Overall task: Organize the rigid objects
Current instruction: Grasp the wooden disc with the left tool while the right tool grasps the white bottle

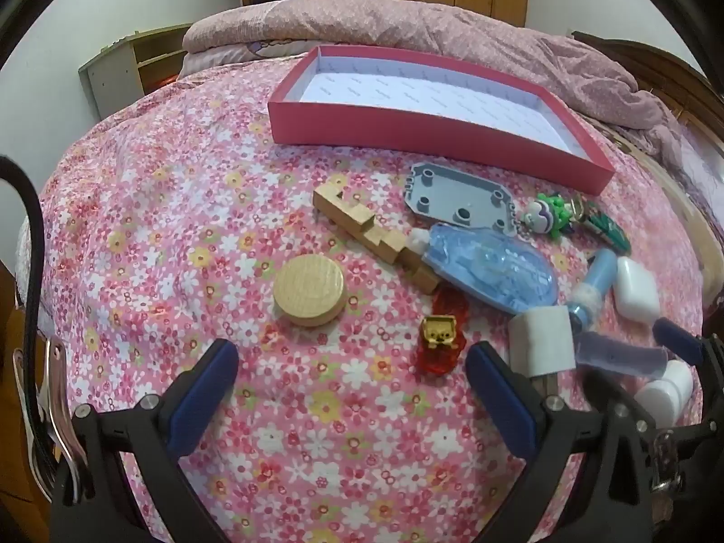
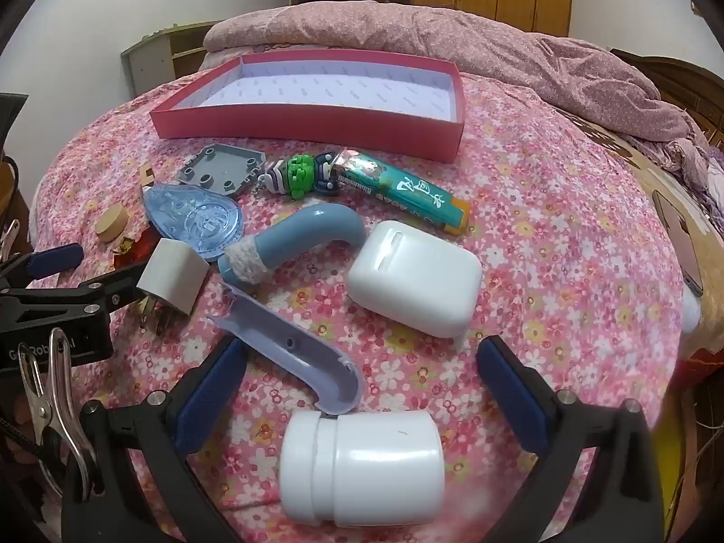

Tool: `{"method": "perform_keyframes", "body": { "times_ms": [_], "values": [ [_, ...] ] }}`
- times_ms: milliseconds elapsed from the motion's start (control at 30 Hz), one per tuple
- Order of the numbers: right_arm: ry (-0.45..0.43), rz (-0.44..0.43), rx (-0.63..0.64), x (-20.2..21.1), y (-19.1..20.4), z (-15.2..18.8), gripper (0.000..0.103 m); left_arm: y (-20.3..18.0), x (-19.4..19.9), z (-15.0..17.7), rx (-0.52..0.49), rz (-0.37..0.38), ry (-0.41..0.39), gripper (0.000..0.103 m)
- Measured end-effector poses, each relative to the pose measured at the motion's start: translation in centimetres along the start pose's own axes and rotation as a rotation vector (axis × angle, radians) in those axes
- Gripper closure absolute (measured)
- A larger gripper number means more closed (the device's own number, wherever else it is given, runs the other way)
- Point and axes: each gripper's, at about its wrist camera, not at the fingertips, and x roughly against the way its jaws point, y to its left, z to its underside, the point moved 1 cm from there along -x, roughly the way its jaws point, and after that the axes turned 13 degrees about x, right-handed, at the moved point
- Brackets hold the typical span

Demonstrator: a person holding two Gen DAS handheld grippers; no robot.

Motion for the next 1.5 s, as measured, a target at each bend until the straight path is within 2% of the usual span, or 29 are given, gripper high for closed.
{"method": "perform_keyframes", "body": {
  "times_ms": [500,667,800,1000,1200,1433,1500],
  "values": [
    [-0.010,0.005,0.002,0.1,0.1,0.1,0.000,-0.1,0.0,-0.3,-0.019,0.005,-0.001,0.000],
    [-0.011,0.004,0.001,0.1,0.0,0.1,0.000,-0.5,0.7,-0.4,-0.078,0.043,0.027,0.001],
    [-0.011,0.004,0.001,-0.1,0.0,0.3,0.000,0.9,1.8,-0.7,-0.098,0.076,0.029,0.005],
    [-0.011,0.002,0.000,0.2,0.1,0.1,0.000,2.9,3.0,-1.2,-0.083,0.038,-0.009,0.005],
    [-0.002,-0.015,-0.001,0.7,0.1,0.2,0.000,4.4,3.7,-1.7,-0.061,0.046,-0.048,0.008],
    [-0.014,-0.087,-0.006,2.1,-0.3,0.9,0.007,3.0,3.8,-2.0,-0.128,0.064,-0.104,0.011],
    [-0.017,-0.106,-0.018,2.5,-0.6,1.0,0.007,2.5,3.4,-2.1,-0.148,0.058,-0.121,0.015]
  ]
}}
